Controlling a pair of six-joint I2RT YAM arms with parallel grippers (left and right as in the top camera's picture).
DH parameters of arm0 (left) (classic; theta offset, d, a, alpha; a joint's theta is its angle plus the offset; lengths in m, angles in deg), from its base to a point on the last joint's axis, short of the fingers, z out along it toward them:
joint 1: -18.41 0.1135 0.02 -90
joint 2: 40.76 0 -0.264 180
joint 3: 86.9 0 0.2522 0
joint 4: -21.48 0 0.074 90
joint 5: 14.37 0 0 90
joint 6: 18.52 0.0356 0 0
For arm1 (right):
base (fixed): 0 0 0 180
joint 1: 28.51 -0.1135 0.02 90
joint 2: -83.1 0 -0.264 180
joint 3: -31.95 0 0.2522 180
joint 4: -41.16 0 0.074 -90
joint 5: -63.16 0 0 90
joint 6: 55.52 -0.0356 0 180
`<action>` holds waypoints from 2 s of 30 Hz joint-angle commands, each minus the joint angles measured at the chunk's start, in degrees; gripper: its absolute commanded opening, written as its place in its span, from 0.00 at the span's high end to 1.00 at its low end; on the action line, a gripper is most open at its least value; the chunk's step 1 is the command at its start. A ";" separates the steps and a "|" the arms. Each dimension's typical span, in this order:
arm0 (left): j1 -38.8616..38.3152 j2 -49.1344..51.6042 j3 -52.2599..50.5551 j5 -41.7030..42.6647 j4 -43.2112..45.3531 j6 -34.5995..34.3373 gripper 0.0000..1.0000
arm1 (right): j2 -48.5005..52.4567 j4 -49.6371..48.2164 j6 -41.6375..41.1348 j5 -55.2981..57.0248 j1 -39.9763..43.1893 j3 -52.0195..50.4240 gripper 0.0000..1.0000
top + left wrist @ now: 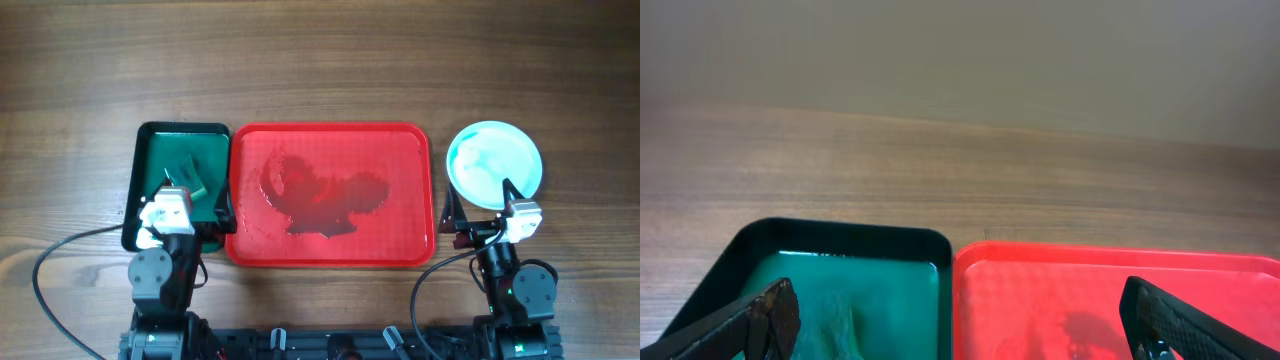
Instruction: Clean dirty plates on tray and stack at the side
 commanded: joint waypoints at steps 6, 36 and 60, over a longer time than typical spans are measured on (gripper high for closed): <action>-2.12 -10.99 -5.73 -2.21 -2.01 9.99 0.00 | -0.20 -0.11 0.81 -1.07 0.35 -0.07 0.00; -2.01 -16.59 -5.77 -2.25 -6.29 9.99 0.00 | -0.17 -0.11 0.81 -1.07 0.35 -0.07 0.00; -2.01 -16.59 -5.77 -2.23 -6.29 9.99 0.00 | -0.17 -0.11 0.81 -1.07 0.35 -0.07 0.00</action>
